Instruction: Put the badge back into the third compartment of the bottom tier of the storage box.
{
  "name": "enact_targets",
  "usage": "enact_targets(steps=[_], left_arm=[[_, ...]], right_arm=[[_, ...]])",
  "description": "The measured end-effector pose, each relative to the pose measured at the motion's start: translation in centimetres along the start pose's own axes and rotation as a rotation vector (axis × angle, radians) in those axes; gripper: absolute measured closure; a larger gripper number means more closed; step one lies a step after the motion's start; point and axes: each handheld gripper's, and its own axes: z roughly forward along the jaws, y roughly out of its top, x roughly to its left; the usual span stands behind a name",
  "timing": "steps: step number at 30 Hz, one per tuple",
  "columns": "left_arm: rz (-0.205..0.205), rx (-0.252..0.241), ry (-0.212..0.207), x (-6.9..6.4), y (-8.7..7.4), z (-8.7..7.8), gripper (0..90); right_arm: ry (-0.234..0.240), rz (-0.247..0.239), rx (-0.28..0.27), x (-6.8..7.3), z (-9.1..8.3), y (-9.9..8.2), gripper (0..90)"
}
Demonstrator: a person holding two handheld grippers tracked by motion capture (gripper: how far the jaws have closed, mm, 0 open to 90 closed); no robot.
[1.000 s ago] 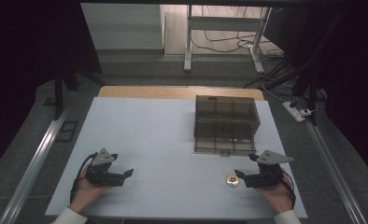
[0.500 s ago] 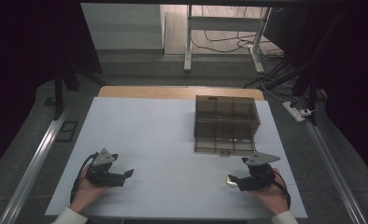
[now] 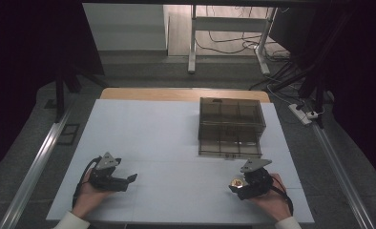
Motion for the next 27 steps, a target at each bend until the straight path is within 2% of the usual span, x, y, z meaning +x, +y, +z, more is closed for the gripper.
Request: enact_targets(steps=[7,11,17,20,23,27], left_arm=[[0.002,0.005,-0.001,0.0,-0.02,0.08,11.6],[0.002,0.005,-0.001,-0.01,-0.03,0.09,11.7],[0.004,0.007,-0.001,-0.02,-0.04,0.12,11.8],[0.004,0.012,-0.002,0.0,-0.05,0.19,11.8],[0.007,0.014,-0.003,-0.02,-0.07,0.19,11.9],[0.009,0.017,-0.002,-0.03,-0.09,0.18,11.9]], right_arm=[[0.017,0.014,0.033,0.0,0.18,0.02,21.7],[0.023,0.004,0.054,0.05,0.38,-0.02,24.3],[0.031,-0.026,0.091,0.34,0.62,0.01,33.1],[0.033,-0.017,0.091,0.3,0.63,0.03,36.3],[0.039,0.013,0.095,0.05,0.64,0.04,42.4],[0.035,0.018,0.096,0.01,0.6,0.07,46.4]])
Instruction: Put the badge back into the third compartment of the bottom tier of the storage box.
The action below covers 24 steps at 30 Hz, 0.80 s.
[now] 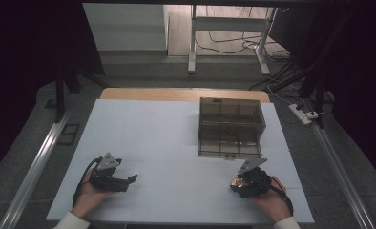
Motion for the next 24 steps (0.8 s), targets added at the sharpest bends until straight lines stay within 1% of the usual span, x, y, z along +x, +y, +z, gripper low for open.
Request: enact_targets(steps=[4,13,14,15,17,18,24], left_arm=[[0.001,0.0,0.0,0.02,0.0,0.0,11.9],[-0.002,-0.002,0.002,0.1,-0.01,-0.04,12.0],[-0.002,-0.001,0.003,0.1,-0.01,-0.04,12.0],[-0.002,-0.001,0.003,0.1,-0.01,-0.04,12.0],[-0.001,-0.001,0.003,0.09,-0.01,-0.03,12.0],[-0.002,-0.001,0.003,0.1,-0.01,-0.02,12.0],[-0.001,0.0,0.005,0.08,-0.01,-0.04,12.0]], right_arm=[[-0.003,-0.003,0.006,0.04,-0.01,0.09,46.8],[-0.009,-0.014,-0.004,0.08,-0.08,0.06,47.0],[-0.015,-0.009,-0.004,0.06,-0.12,0.04,47.1],[-0.03,0.004,-0.009,-0.12,-0.25,-0.04,47.1],[-0.029,0.01,-0.016,-0.2,-0.31,-0.08,47.0],[-0.031,0.025,-0.035,-0.37,-0.52,-0.19,47.1],[-0.042,0.033,-0.058,-0.5,-0.88,-0.22,47.1]])
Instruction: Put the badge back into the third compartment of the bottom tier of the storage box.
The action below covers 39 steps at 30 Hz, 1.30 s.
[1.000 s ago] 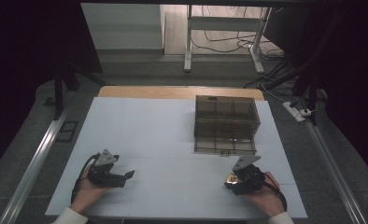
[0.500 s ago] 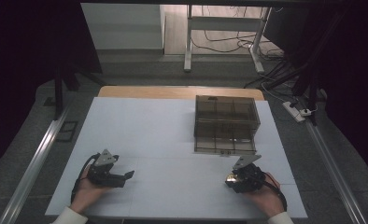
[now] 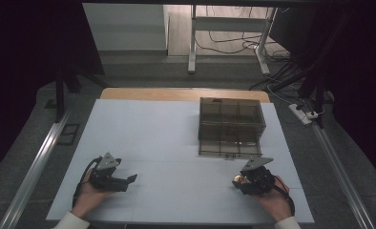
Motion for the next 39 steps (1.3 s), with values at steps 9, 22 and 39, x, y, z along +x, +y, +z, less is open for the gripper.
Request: enact_targets(steps=[9,22,39], left_arm=[[-0.001,0.0,0.002,0.1,0.0,0.0,12.1],[-0.002,-0.002,0.002,0.0,0.0,0.0,12.1],[-0.004,-0.002,0.004,0.0,0.0,-0.1,12.0]], right_arm=[[-0.011,0.037,-0.054,-0.3,-0.5,0.0,47.1],[-0.009,0.048,-0.188,-0.5,-1.7,0.7,47.0],[-0.045,0.069,-0.262,-1.2,-2.7,2.5,47.0]])
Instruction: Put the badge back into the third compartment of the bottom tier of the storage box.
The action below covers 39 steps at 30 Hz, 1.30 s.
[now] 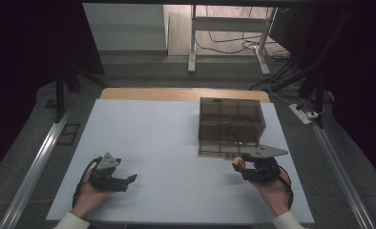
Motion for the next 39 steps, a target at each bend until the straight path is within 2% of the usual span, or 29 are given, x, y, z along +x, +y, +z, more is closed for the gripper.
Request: enact_targets(steps=[23,39], left_arm=[[-0.004,-0.002,0.001,0.0,0.0,0.0,12.0],[-0.006,-0.007,0.0,0.1,0.0,-0.1,12.0]], right_arm=[[-0.022,0.005,-0.038,-1.0,-0.3,1.3,47.0],[-0.056,0.021,-0.051,-2.1,-0.2,2.0,47.0]])
